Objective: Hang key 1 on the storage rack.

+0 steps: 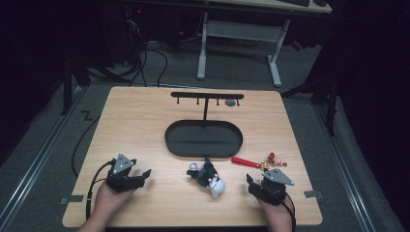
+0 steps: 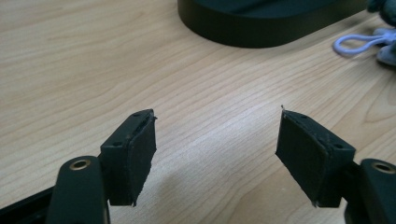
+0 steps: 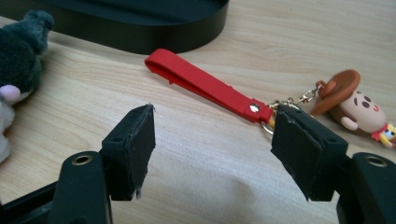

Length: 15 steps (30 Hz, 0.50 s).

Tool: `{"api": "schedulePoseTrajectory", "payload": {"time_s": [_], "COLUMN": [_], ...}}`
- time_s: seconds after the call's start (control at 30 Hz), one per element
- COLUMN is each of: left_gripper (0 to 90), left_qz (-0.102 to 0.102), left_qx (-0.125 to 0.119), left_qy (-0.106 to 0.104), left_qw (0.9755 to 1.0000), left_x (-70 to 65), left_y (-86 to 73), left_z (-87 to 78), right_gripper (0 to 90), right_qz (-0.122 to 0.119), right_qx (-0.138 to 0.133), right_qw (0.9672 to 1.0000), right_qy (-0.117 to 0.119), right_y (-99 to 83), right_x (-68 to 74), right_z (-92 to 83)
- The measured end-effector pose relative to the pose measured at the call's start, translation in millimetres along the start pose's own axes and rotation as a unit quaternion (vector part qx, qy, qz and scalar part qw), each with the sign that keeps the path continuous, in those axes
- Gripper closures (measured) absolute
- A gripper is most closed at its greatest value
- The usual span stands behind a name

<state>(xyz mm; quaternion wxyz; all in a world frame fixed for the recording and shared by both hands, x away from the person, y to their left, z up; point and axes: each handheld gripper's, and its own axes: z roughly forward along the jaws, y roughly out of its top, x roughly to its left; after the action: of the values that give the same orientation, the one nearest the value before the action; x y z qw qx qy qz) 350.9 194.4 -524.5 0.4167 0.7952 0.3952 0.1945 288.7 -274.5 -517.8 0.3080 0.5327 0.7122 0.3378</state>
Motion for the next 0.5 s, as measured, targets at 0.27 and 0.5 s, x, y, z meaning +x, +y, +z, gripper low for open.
{"api": "schedulePoseTrajectory", "payload": {"time_s": [0.27,0.5], "left_gripper": [28.6,28.4], "left_qz": [0.003,0.008], "left_qx": [-0.003,-0.001], "left_qy": [-0.003,-0.001], "left_qw": [1.0,1.0], "left_x": [-1.6,-1.4], "left_y": [0.7,-1.9], "left_z": [0.8,-2.1], "right_gripper": [30.0,29.7], "right_qz": [-0.012,-0.015], "right_qx": [-0.004,-0.007], "right_qw": [0.9998,0.9995], "right_qy": [0.015,0.026], "right_y": [-1.2,0.7], "right_x": [0.8,3.0], "right_z": [3.0,4.3]}}
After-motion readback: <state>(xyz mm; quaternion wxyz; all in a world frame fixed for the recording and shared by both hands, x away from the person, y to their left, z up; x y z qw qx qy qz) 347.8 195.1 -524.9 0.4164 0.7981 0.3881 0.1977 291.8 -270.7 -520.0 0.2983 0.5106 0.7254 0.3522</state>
